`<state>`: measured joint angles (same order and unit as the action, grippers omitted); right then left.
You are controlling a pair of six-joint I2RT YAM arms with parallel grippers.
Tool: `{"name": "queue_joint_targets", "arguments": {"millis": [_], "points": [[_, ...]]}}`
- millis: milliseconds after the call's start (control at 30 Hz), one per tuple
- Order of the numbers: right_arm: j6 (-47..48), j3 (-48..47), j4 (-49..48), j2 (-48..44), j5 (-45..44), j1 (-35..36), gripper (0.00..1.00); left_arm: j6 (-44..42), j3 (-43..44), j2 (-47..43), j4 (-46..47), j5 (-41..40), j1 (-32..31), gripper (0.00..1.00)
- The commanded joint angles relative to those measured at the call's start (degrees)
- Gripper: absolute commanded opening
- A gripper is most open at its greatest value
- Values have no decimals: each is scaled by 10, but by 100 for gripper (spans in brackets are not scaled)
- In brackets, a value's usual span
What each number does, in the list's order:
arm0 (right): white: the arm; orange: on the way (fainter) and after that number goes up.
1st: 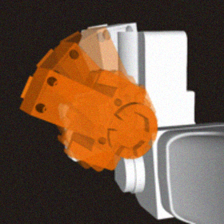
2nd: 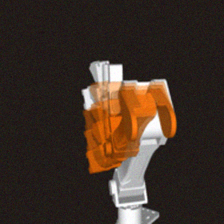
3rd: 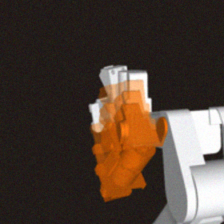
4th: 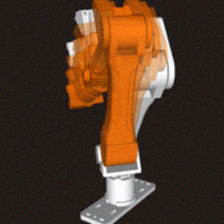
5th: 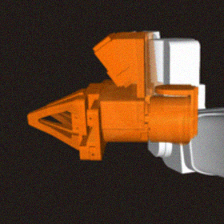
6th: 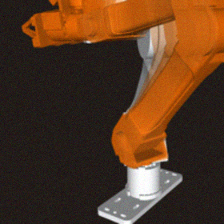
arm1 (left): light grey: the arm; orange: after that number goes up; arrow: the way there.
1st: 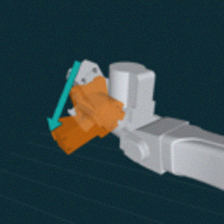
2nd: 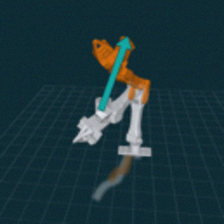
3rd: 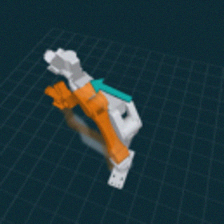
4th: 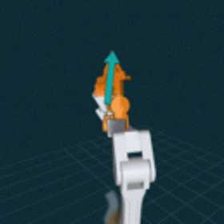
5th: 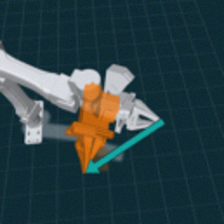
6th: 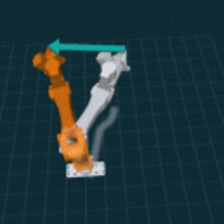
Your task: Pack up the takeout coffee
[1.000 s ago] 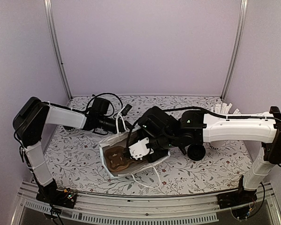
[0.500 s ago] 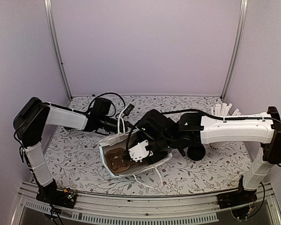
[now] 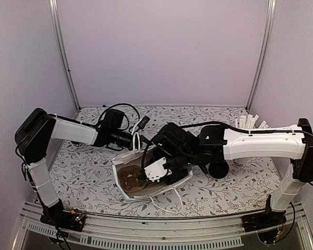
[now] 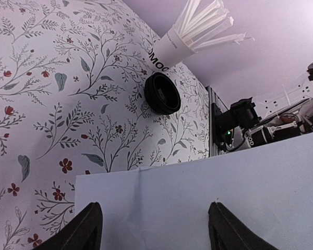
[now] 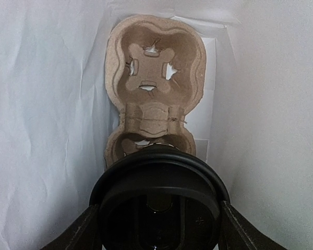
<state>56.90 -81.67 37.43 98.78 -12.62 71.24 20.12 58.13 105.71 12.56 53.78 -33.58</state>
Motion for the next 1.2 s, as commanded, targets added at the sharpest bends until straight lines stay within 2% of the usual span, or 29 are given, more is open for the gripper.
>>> {"name": "queue_joint_targets", "arguments": {"millis": [0, 467, 633, 833, 1000, 1167], "points": [[-17, -3, 34, 11, 25, 1, 45, -7, -1, -8, 0, 9, -7, 72], [-20, -10, 21, 27, 9, -1, 45, -9, -4, -12, -6, 11, -7, 71], [-20, -21, 30, 37, 29, -12, 44, -7, -2, -9, -7, 8, -7, 71], [-35, -55, 73, 57, 79, -31, 44, -6, -3, -25, -33, -13, 5, 71], [-50, -126, 151, 95, 150, -51, 44, 2, -12, -53, -62, -33, 44, 72], [-52, -158, 213, 132, 180, -55, 44, 4, -20, -84, -91, -47, 82, 73]]}}
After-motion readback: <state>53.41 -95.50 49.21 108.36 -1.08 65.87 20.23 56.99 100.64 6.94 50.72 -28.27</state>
